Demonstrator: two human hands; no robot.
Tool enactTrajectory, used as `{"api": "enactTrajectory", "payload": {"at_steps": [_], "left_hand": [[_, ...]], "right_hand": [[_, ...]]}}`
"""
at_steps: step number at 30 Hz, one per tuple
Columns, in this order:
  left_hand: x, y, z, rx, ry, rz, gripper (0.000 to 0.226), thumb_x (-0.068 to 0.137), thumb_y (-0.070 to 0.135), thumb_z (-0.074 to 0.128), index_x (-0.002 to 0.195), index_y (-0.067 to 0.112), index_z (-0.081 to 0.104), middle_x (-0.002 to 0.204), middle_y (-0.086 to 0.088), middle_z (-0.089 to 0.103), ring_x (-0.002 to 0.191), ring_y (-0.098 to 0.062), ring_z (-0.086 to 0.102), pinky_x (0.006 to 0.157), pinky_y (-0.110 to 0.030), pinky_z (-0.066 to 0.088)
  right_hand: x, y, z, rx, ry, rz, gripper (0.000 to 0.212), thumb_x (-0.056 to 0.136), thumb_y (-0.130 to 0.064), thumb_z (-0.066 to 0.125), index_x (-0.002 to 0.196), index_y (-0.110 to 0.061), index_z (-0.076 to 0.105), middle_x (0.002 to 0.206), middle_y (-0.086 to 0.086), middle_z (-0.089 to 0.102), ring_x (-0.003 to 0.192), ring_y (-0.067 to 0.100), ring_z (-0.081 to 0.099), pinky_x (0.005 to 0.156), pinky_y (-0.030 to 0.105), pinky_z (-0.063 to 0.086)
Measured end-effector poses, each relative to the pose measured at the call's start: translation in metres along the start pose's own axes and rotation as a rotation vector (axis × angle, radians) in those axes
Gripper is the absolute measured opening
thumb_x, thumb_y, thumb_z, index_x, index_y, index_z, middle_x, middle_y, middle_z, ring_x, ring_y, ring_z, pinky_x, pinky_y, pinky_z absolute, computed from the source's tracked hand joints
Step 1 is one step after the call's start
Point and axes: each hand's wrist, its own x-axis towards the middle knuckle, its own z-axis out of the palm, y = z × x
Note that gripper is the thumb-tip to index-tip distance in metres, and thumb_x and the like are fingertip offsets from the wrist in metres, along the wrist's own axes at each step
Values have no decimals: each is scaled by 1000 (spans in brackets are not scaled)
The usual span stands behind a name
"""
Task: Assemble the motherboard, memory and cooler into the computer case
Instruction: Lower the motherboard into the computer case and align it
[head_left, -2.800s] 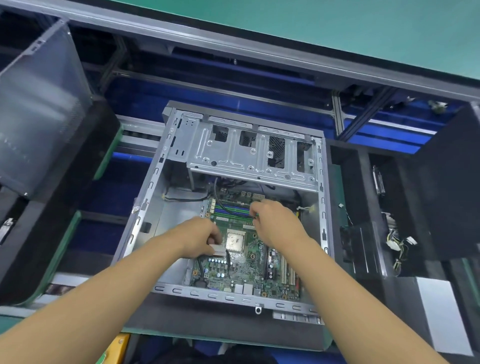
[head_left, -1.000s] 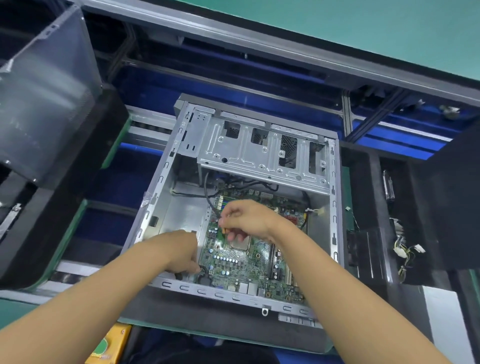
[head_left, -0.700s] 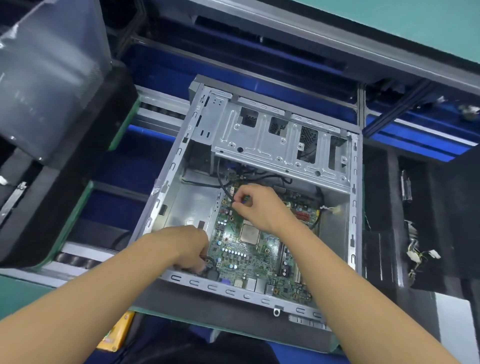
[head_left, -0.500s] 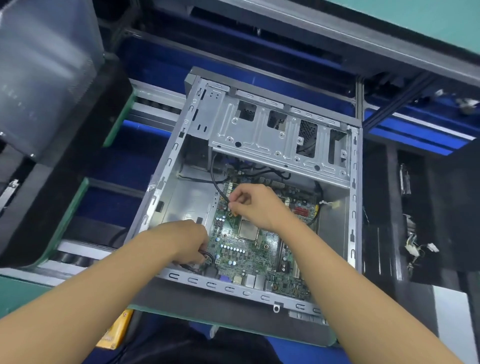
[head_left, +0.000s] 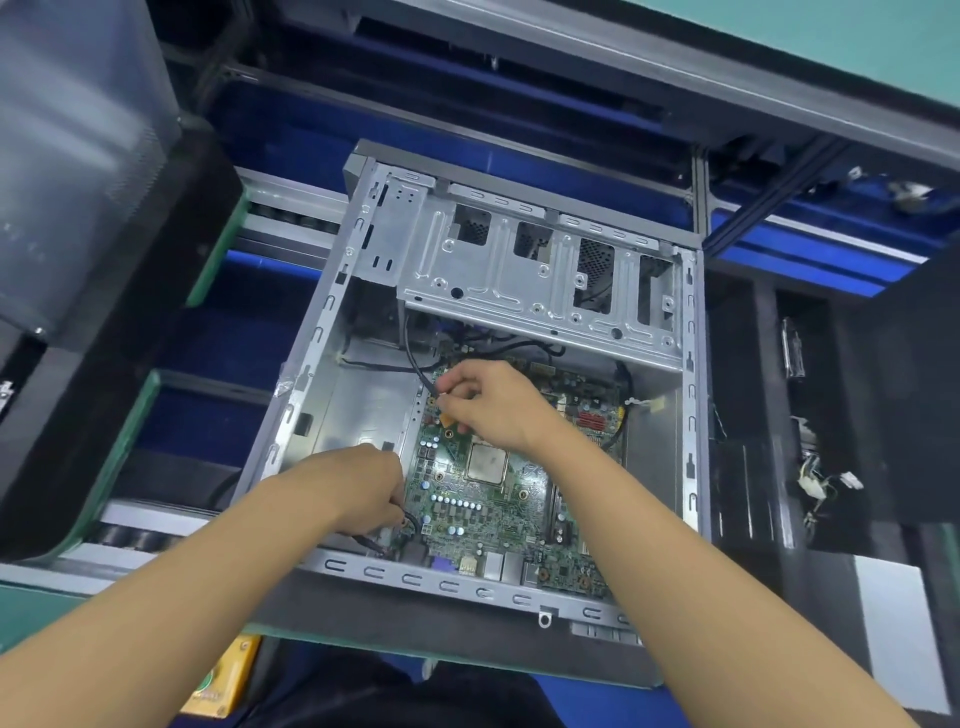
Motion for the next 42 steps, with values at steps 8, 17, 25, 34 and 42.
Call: {"api": "enactTrajectory", "payload": {"at_steps": [8, 17, 25, 34, 42], "left_hand": [[-1, 3, -6, -212, 254, -247, 27, 100, 28, 42, 90, 12, 61, 92, -7, 64, 79, -22, 61, 70, -31, 50], [-4, 14, -18, -469, 479, -306, 33, 93, 8, 49, 122, 3, 34, 127, -21, 48, 109, -36, 53, 79, -36, 38], [14, 11, -26, -486, 539, -402, 26, 98, 11, 48, 122, 0, 42, 128, -21, 51, 114, -37, 55, 84, -38, 42], [31, -4, -28, -50, 396, -475, 33, 95, -5, 42, 127, -3, 49, 114, -13, 68, 106, -25, 66, 82, -32, 53], [31, -1, -27, -335, 560, -356, 17, 100, 23, 49, 90, 9, 51, 93, -13, 64, 82, -29, 59, 72, -33, 46]], "right_hand": [[2, -11, 13, 96, -98, -15, 3, 94, -13, 68, 97, -15, 69, 69, -10, 70, 52, 3, 57, 55, 18, 48], [15, -33, 47, -14, -82, 16, 18, 91, -3, 59, 103, -3, 73, 85, 9, 66, 79, 23, 63, 74, 31, 53], [3, -36, 36, -203, -179, -35, 27, 99, -10, 49, 116, -5, 69, 115, 20, 70, 98, 29, 62, 82, 33, 50], [-37, -19, 13, -559, -359, -58, 43, 99, -28, 62, 138, -11, 56, 130, 9, 62, 113, 30, 60, 97, 41, 51], [-41, -8, 17, -404, -302, -65, 24, 100, -11, 58, 120, -10, 70, 114, 5, 68, 94, 19, 58, 80, 28, 46]]}}
